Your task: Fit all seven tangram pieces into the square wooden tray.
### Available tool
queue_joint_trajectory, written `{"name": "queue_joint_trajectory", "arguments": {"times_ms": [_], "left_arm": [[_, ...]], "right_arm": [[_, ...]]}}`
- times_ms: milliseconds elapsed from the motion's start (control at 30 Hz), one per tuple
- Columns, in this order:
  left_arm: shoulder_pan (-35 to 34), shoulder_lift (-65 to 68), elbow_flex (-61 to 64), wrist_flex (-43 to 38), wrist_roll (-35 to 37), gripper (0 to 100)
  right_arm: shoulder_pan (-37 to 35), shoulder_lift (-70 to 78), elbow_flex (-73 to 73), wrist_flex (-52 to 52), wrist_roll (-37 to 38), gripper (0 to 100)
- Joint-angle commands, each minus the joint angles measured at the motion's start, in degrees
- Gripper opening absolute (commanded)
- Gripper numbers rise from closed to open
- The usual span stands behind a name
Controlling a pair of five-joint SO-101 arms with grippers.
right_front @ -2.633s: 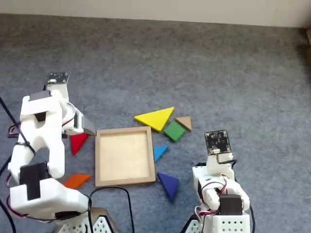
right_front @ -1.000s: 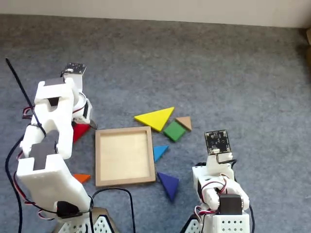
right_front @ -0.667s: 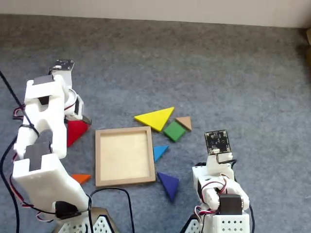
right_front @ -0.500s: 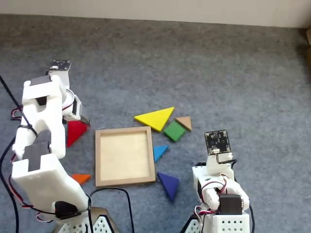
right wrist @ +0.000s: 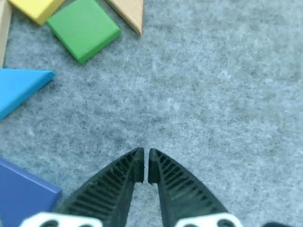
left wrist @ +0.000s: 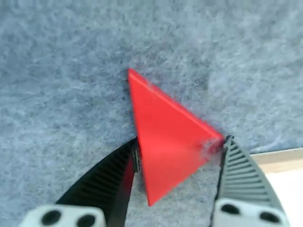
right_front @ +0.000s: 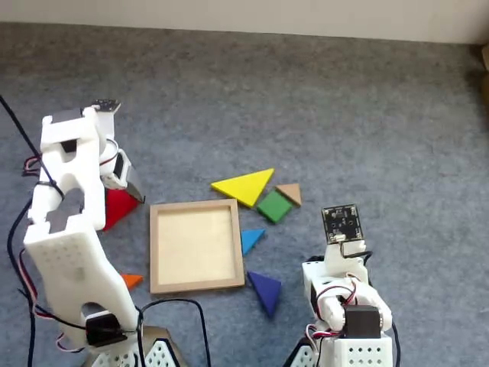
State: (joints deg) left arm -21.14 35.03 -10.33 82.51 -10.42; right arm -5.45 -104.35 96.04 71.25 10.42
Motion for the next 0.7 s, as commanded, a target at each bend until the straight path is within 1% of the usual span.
{"name": "queue_joint_trajectory", "arguments": {"times_ms": [0,67,200,333,433,567,667], "left_arm": [[1.54,3.65,-5.93,2.64,-2.73,15],[2.86,3.82,-6.02,3.25,-4.04,15],[6.2,3.82,-5.93,3.34,-4.04,14],[9.89,3.74,-6.2,3.34,-3.87,8],[12.44,3.21,-5.93,3.34,-3.16,6],[12.97,-1.19,-6.29,4.48,0.53,6],[12.53,-6.46,-6.11,6.59,0.53,7]], "right_arm": [[0.4,-0.75,8.48,0.4,0.18,3.3],[0.4,-0.75,8.48,0.4,0.18,3.3],[0.4,-0.75,8.48,0.4,0.18,3.3],[0.4,-0.75,8.48,0.4,0.18,3.3],[0.4,-0.75,8.48,0.4,0.18,3.3],[0.4,-0.75,8.48,0.4,0.18,3.3],[0.4,-0.75,8.48,0.4,0.18,3.3]]}}
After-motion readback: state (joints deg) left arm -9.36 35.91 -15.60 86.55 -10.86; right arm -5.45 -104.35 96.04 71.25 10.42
